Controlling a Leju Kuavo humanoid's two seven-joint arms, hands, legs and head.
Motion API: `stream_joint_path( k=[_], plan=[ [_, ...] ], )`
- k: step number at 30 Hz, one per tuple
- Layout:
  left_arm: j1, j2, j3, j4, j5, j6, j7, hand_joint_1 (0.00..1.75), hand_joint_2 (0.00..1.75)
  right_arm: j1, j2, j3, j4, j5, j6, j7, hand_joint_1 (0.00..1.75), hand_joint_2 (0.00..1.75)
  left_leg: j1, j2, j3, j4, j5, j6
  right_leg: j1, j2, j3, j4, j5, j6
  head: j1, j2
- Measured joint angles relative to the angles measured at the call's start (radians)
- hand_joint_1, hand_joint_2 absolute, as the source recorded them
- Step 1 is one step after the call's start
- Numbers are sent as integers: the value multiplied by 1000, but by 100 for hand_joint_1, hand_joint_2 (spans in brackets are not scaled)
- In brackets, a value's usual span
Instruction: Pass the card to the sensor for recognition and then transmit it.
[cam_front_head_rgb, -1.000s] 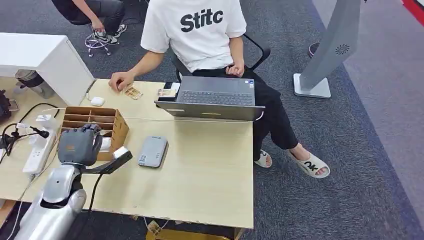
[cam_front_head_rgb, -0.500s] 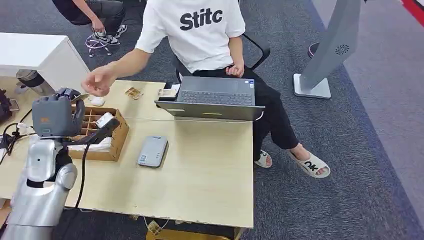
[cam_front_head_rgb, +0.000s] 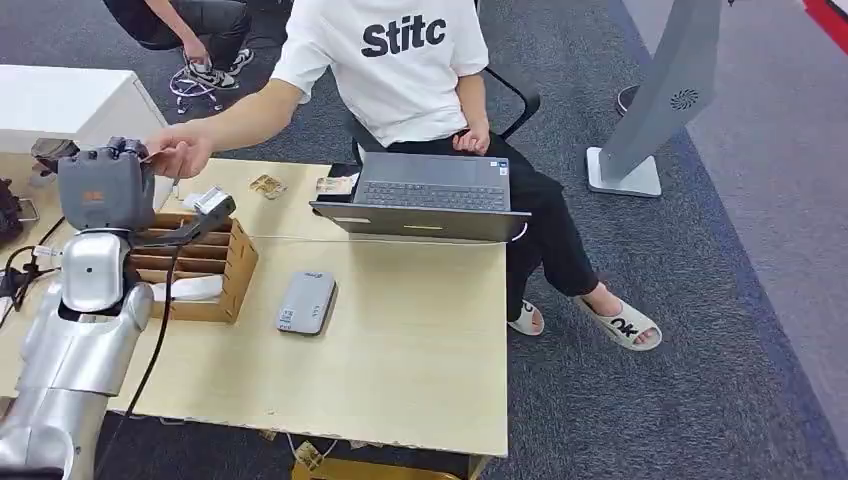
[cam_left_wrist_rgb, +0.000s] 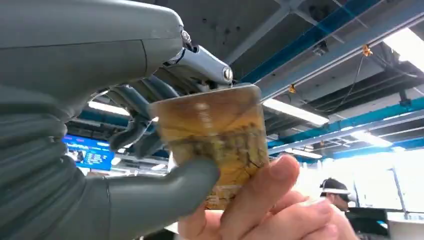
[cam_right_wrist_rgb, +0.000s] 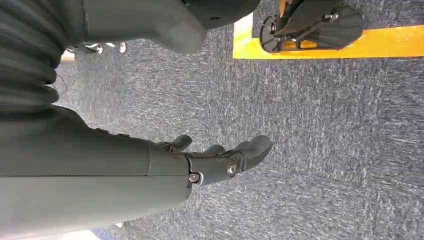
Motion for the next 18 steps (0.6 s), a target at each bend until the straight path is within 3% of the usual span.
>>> stream_joint_path(
  k=[6,10,14,18],
  plan=[
    [-2,-27,-11,-2,48,12,-8,0,175,0,-1,-3,0,0,1,13,0,175,0,0,0,0,0,0,0,0,0,0,0,0,0,0],
    [33,-34,-11,-43,113,48,-49,0,175,0,-1,-8,0,-3,3,13,0,175,0,0,0,0,0,0,0,1,0,0,0,0,0,0],
    [140,-34,-10,-149,188,116,-108,0,175,1,-1,-19,0,-19,2,8,0,175,0,1,-1,0,0,0,0,1,0,0,0,0,0,0],
    [333,-41,19,-324,288,213,-192,0,175,6,-1,-35,0,-39,-2,5,0,175,0,5,-1,0,-2,1,0,5,-1,0,-1,1,0,0]
  ],
)
